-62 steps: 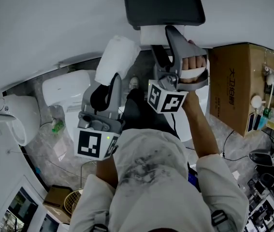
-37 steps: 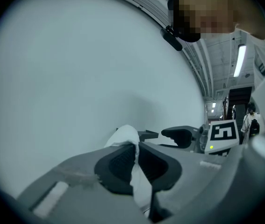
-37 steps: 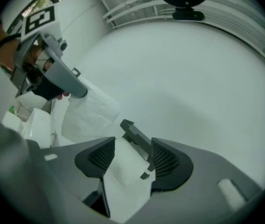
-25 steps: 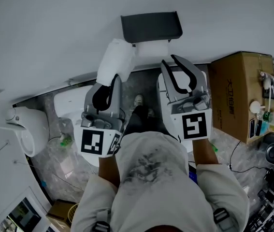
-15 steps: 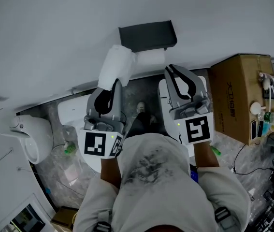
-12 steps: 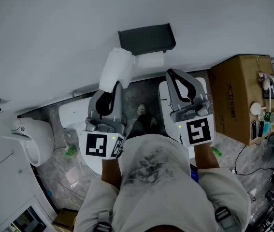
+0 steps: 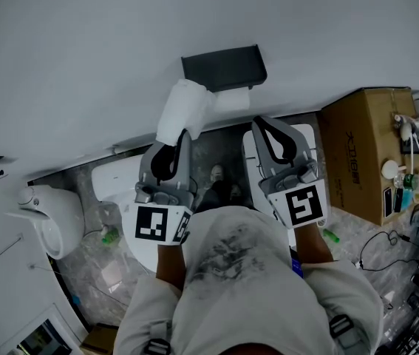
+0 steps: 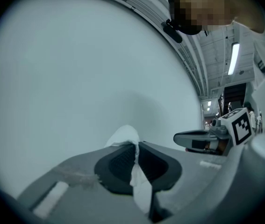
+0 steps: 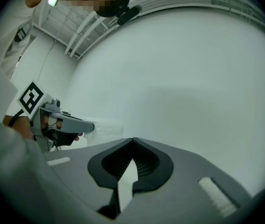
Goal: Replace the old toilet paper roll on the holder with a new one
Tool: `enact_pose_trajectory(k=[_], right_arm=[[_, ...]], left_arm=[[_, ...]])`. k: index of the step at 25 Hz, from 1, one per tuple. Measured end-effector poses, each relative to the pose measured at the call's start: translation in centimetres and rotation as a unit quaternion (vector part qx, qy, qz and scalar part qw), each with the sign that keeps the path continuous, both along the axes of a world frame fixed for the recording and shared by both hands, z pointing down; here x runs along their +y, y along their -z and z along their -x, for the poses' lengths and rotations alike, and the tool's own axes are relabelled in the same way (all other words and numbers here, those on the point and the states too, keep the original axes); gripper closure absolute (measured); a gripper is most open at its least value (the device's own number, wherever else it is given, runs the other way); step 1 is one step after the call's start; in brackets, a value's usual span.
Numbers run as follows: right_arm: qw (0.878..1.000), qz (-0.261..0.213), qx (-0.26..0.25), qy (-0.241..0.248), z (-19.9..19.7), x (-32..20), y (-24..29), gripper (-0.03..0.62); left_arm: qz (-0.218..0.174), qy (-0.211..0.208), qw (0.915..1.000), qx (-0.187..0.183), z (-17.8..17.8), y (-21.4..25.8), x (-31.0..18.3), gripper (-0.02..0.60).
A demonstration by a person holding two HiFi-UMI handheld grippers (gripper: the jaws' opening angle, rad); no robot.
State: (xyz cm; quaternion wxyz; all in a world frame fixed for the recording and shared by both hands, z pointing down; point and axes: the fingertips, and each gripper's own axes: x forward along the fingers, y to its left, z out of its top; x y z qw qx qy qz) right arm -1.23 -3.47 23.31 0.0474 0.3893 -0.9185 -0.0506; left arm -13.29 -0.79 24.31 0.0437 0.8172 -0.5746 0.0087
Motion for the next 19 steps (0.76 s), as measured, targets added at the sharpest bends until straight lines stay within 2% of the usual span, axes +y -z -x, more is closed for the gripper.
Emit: enact_pose_trajectory(k=[19], right_arm=[[1.000,0.014,-0.017,0.014,1.4,-1.0,0.5,0.592]], left_arm=[[-0.005,-0.004,1.0000,0.000,0.2,0.7,-1.2,0.561]])
